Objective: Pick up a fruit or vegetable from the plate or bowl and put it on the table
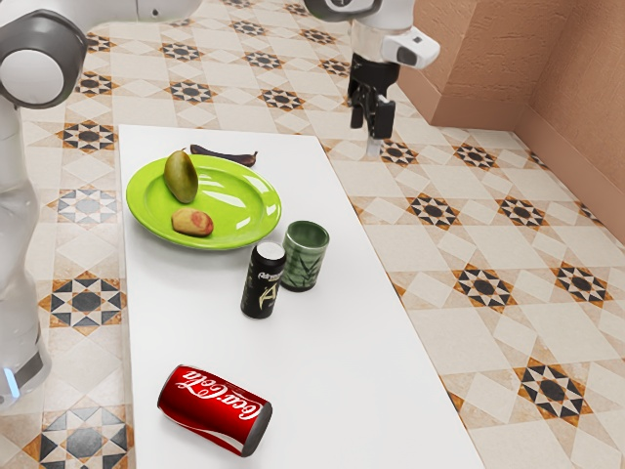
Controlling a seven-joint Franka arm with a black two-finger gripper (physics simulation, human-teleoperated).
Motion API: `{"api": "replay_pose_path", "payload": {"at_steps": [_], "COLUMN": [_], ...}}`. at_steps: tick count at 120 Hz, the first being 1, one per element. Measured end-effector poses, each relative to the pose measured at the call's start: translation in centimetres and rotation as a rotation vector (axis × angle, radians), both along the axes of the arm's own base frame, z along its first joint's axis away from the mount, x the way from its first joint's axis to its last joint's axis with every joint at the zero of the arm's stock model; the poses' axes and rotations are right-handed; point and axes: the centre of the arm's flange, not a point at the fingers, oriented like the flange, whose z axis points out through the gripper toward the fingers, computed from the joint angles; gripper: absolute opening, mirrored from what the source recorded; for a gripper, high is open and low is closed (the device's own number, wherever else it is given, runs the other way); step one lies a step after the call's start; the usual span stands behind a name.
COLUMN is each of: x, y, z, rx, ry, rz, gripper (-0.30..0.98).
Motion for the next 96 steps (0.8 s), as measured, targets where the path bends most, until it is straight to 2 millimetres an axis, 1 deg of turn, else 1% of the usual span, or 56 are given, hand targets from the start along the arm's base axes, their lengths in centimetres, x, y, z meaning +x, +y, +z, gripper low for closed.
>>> {"api": "replay_pose_path", "payload": {"at_steps": [25,33,40,73,78,83,86,92,96], "x": [0.1,-0.1,-0.2,-0.6,-1.7,-3.4,-4.7,-7.1,-8.6], "y": [0.9,1.3,1.7,3.5,3.6,3.3,2.4,-0.3,-1.2], "z": [0.0,1.1,1.4,1.1,1.4,1.5,1.3,0.4,-0.5], "rx": [-0.009,-0.007,-0.007,-0.003,-0.005,-0.01,-0.01,-0.01,-0.011], "ry": [-0.002,-0.023,-0.025,0.007,0.01,0.014,0.016,0.025,0.035], "rz": [0.006,0.01,0.015,0.038,0.037,0.027,0.005,-0.062,-0.09], "gripper": [0.69,0.69,0.69,0.69,0.69,0.69,0.69,0.69,0.68]}}
